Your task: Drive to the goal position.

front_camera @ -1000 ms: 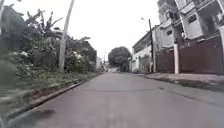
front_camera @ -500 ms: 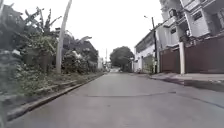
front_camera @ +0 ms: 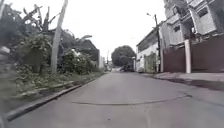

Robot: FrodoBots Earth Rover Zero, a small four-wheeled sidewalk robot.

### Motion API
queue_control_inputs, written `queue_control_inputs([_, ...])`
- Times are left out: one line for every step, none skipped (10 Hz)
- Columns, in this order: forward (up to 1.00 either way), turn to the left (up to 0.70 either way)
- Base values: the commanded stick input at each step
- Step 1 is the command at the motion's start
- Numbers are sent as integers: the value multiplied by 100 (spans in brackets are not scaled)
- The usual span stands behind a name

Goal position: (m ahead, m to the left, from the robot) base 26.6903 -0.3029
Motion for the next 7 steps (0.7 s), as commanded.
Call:
queue_control_inputs([100, 0])
queue_control_inputs([100, 5])
queue_control_inputs([100, 34])
queue_control_inputs([100, 11])
queue_control_inputs([100, 0])
queue_control_inputs([100, 0])
queue_control_inputs([100, 0])
